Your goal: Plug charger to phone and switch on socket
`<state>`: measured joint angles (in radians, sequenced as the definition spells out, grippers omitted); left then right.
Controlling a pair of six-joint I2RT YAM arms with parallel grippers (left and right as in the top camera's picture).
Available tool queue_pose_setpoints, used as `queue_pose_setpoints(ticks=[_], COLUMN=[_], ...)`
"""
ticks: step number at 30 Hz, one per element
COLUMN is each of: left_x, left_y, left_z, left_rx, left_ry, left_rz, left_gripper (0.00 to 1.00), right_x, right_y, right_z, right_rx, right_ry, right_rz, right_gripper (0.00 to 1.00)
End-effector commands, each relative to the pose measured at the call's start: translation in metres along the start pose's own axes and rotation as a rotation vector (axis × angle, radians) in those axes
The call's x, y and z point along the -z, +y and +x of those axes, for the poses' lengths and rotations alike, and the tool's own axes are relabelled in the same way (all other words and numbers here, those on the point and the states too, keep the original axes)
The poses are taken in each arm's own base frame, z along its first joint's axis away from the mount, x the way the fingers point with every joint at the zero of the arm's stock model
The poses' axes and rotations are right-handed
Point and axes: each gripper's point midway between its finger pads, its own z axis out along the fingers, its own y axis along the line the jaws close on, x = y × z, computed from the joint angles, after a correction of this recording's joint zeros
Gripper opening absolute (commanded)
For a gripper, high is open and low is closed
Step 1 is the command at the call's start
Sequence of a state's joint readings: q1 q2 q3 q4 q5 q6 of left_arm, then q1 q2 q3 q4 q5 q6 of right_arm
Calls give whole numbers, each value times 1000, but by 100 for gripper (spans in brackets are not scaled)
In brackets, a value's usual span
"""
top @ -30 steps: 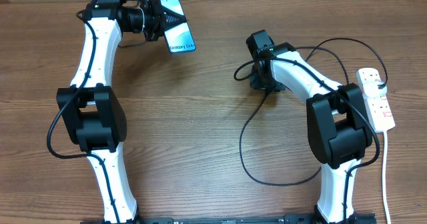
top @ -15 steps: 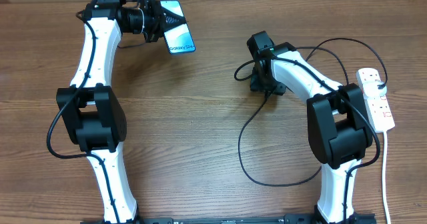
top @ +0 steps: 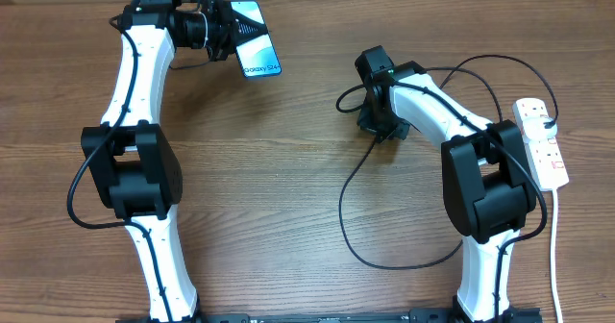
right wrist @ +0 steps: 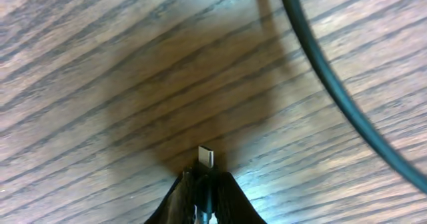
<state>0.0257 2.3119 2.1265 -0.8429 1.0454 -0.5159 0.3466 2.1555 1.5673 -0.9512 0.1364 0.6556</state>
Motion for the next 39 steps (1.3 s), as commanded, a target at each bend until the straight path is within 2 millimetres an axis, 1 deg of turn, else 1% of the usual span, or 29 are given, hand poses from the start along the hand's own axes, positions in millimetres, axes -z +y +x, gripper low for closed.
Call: queue_pose_setpoints(ticks=[1, 5, 8, 11, 15, 17, 20, 22, 24, 26, 29, 32, 36, 39], left_x=[6, 6, 6, 6, 6, 6, 9, 12, 15, 19, 22, 25, 26, 24], left_y=[-22, -22, -22, -22, -23, -28, -42, -53, -67, -78, -89, -97, -107, -115], left_z=[5, 5, 5, 5, 5, 7, 9, 9, 10, 11, 11, 10, 11, 14], left_rx=[-61, -62, -61, -61, -62, -67, -101, -144, -193, -230, -263, -294, -378, -389], left_ry=[-1, -1, -1, -1, 2, 16, 39, 49, 66, 82, 93, 97, 104, 120], left_rz=[29, 28, 29, 29, 33, 63, 140, 199, 268, 323, 369, 396, 435, 452], left_gripper=[4, 4, 4, 4, 4, 4, 4, 4, 4, 4, 4, 4, 4, 4], right_x=[-2, -2, -2, -2, -1, 5, 30, 56, 95, 135, 178, 201, 216, 230], right_y=[3, 5, 7, 11, 22, 36, 64, 85, 107, 124, 137, 143, 147, 150], right_z=[2, 0, -2, -2, -2, 0, 3, 7, 15, 24, 31, 35, 40, 44], right_rx=[-31, -32, -34, -34, -28, 34, 165, 265, 386, 490, 563, 612, 656, 699], right_ry=[19, 10, 2, 7, 18, 32, 44, 48, 49, 43, 34, 34, 33, 29], right_rz=[-18, -26, -34, -53, -111, -186, -365, -520, -729, -926, -1123, -1242, -1325, -1399], right_gripper=[11, 11, 4, 4, 4, 4, 4, 4, 4, 4, 4, 4, 4, 4])
